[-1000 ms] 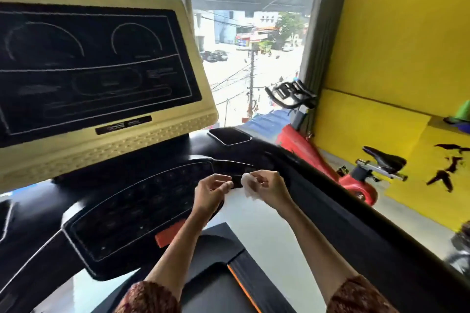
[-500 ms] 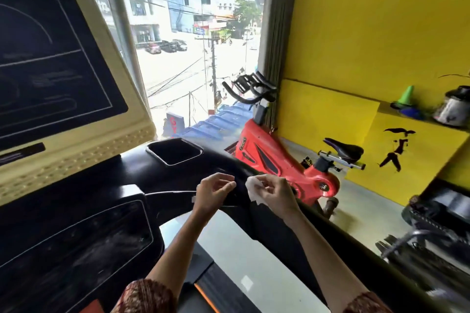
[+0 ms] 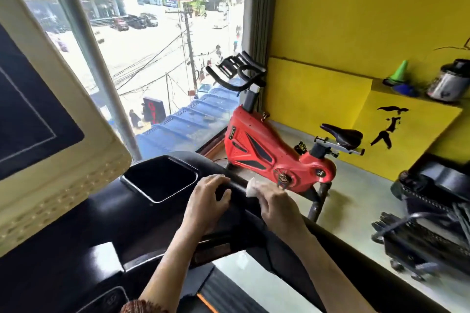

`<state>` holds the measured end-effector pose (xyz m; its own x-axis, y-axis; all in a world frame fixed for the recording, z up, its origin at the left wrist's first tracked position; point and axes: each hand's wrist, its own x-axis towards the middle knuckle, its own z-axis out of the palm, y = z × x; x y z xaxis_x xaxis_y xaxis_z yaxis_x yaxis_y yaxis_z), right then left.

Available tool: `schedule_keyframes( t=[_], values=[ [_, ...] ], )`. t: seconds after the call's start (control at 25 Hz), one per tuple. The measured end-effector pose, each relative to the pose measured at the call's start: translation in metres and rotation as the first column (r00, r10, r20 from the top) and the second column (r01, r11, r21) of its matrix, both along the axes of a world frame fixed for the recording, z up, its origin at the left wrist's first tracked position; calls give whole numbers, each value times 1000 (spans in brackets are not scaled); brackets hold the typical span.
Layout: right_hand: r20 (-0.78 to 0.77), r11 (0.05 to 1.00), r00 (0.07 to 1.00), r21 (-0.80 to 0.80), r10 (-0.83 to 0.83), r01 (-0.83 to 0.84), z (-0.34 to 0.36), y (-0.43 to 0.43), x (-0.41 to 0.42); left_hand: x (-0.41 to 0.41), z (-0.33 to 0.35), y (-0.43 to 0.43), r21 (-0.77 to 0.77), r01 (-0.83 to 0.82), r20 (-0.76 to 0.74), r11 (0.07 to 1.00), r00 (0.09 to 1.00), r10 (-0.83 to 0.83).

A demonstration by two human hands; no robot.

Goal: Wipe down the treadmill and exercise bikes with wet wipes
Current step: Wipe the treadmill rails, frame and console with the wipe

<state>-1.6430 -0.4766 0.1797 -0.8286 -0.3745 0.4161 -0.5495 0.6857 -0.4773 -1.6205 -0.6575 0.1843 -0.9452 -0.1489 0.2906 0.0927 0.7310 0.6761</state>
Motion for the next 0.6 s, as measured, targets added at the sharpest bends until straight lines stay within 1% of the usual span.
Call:
schedule_keyframes(
  t=[0.08,0.12,0.16,0.2,0.24,0.28,0.32,0.36,0.48,0.52,0.6],
  values=[
    [-13,988,1000,151,22,-20,-20,-9,5,-7,-12,-9,-129,59,36,990,998,-55],
    [-41,980,999,198,11,-2,-26,-13,4,-9,-18,-11,-155,83,54,984,996,-75],
    [-11,982,1000,190,6,-4,-25,-19,0,-11,-23,-12,-161,111,72,981,992,-100],
    [65,985,998,172,-16,4,-18,-28,-6,-12,-25,-13,-156,139,95,978,988,-125],
    [177,988,983,156,-40,12,-8,-37,-15,-13,-25,-14,-142,160,111,977,983,-145],
    [248,985,966,170,-70,27,-3,-44,-27,-15,-25,-14,-137,171,102,976,982,-158],
    [255,979,960,196,-114,65,-4,-50,-35,-16,-26,-14,-139,175,89,975,982,-164],
    [257,972,956,219,-145,89,-2,-52,-34,-16,-28,-13,-143,172,81,975,984,-161],
    [106,971,980,188,-170,148,-7,-22,8,-16,-35,-9,-148,167,62,975,985,-159],
    [82,966,975,172,-208,192,-11,-5,28,-15,-37,-6,-143,172,54,975,985,-166],
    [94,944,944,125,-317,305,-15,21,54,-14,-39,1,-150,217,49,965,976,-212]
  ],
)
